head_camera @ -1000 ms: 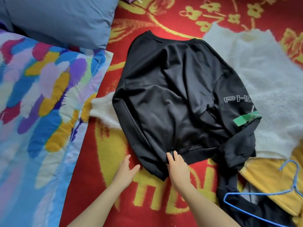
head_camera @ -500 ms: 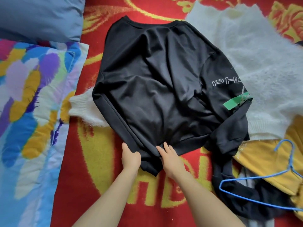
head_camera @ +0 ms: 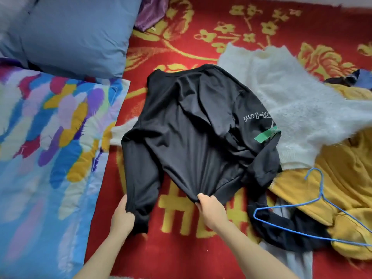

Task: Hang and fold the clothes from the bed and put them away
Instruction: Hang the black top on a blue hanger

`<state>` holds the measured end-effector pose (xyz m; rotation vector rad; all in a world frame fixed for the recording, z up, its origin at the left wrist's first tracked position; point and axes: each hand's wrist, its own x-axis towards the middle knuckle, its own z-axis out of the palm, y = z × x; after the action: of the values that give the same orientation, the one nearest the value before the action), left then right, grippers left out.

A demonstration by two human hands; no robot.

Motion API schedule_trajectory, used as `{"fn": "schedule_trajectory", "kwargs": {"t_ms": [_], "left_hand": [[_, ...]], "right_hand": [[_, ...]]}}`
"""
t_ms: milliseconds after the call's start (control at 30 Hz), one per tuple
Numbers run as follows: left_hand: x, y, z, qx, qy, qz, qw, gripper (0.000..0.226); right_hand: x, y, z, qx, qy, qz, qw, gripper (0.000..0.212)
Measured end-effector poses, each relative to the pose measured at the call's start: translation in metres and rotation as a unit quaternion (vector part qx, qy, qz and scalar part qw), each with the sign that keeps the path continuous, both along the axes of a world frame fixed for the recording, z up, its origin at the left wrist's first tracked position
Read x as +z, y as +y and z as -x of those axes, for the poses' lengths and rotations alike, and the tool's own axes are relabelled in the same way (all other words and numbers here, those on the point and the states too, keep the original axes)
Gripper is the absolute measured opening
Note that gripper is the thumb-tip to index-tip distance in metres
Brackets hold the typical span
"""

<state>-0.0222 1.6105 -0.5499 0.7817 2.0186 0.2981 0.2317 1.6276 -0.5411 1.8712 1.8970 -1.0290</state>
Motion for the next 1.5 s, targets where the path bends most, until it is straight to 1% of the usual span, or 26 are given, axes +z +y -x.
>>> {"fn": "schedule_trajectory", "kwargs": {"t_ms": [67, 133, 267, 367, 433, 500, 533, 600, 667, 700, 767, 800, 833, 867, 900, 967, 1033, 1133, 1233, 1300, 1367, 1433, 1500], "left_hand": [[0.008, -0.018, 0.014, 0.006, 0.020, -0.017, 1.000, 0.071], [0.013, -0.038, 0.026, 0.025, 0.025, -0.024, 0.999, 0.070], [0.016, -0.068, 0.042, 0.062, 0.029, -0.024, 0.997, 0.064], [0.023, -0.082, 0.052, 0.090, 0.032, -0.043, 0.994, 0.060], [0.031, -0.090, 0.063, 0.116, 0.040, -0.058, 0.991, 0.060], [0.042, -0.100, 0.083, 0.131, 0.071, -0.070, 0.986, 0.059], [0.045, -0.104, 0.094, 0.139, 0.094, -0.071, 0.983, 0.058], [0.053, -0.122, 0.124, 0.189, 0.141, -0.062, 0.970, 0.054], [0.057, -0.147, 0.155, 0.258, 0.167, -0.039, 0.951, 0.047], [0.057, -0.158, 0.167, 0.282, 0.164, -0.037, 0.945, 0.045], [0.054, -0.175, 0.182, 0.289, 0.161, -0.016, 0.943, 0.048], [0.055, -0.176, 0.181, 0.291, 0.165, -0.003, 0.942, 0.045], [0.056, -0.179, 0.176, 0.287, 0.173, 0.003, 0.942, 0.042], [0.057, -0.177, 0.166, 0.272, 0.178, -0.004, 0.946, 0.043], [0.057, -0.177, 0.155, 0.252, 0.174, -0.017, 0.952, 0.045], [0.059, -0.171, 0.131, 0.218, 0.149, -0.040, 0.964, 0.046], [0.056, -0.166, 0.106, 0.183, 0.110, -0.062, 0.975, 0.044], [0.055, -0.156, 0.069, 0.111, 0.065, -0.083, 0.988, 0.039], [0.058, -0.147, 0.039, 0.021, 0.035, -0.125, 0.991, 0.036], [0.061, -0.142, 0.019, -0.051, 0.028, -0.142, 0.988, 0.040], [0.063, -0.138, 0.001, -0.106, 0.012, -0.139, 0.985, 0.046], [0.062, -0.135, -0.019, -0.158, 0.023, -0.113, 0.981, 0.050], [0.059, -0.130, -0.037, -0.206, 0.081, -0.083, 0.972, 0.046]], "right_hand": [[0.011, -0.010, 0.000, 0.012, 0.001, 0.004, 1.000, 0.038], [0.022, -0.020, 0.002, 0.019, -0.009, -0.009, 1.000, 0.039], [0.044, -0.037, 0.009, -0.025, -0.004, -0.053, 0.998, 0.025], [0.064, -0.057, 0.019, -0.026, 0.014, -0.075, 0.997, 0.018], [0.073, -0.074, 0.031, -0.012, 0.028, -0.066, 0.997, 0.014], [0.080, -0.098, 0.054, 0.042, 0.040, -0.027, 0.998, 0.011], [0.078, -0.111, 0.064, 0.080, 0.041, 0.008, 0.996, 0.011], [0.074, -0.143, 0.092, 0.157, 0.057, 0.083, 0.982, 0.023], [0.071, -0.171, 0.110, 0.200, 0.084, 0.179, 0.960, 0.028], [0.069, -0.182, 0.116, 0.202, 0.116, 0.225, 0.946, 0.027], [0.070, -0.204, 0.122, 0.109, 0.206, 0.328, 0.915, 0.022], [0.067, -0.205, 0.120, 0.064, 0.219, 0.336, 0.914, 0.023], [0.066, -0.203, 0.117, 0.045, 0.191, 0.299, 0.934, 0.030], [0.063, -0.196, 0.112, 0.049, 0.153, 0.231, 0.960, 0.038], [0.058, -0.189, 0.105, 0.062, 0.109, 0.179, 0.976, 0.042], [0.055, -0.171, 0.088, 0.034, 0.074, 0.146, 0.986, 0.040], [0.058, -0.155, 0.065, -0.015, 0.051, 0.123, 0.991, 0.037], [0.062, -0.142, 0.023, -0.080, 0.024, 0.099, 0.992, 0.034], [0.068, -0.138, -0.013, -0.120, 0.015, 0.090, 0.989, 0.032], [0.073, -0.140, -0.039, -0.137, 0.006, 0.082, 0.987, 0.031], [0.078, -0.142, -0.064, -0.153, -0.003, 0.075, 0.985, 0.032], [0.083, -0.147, -0.094, -0.184, -0.013, 0.070, 0.980, 0.034], [0.085, -0.150, -0.124, -0.215, -0.024, 0.070, 0.974, 0.033]]}}
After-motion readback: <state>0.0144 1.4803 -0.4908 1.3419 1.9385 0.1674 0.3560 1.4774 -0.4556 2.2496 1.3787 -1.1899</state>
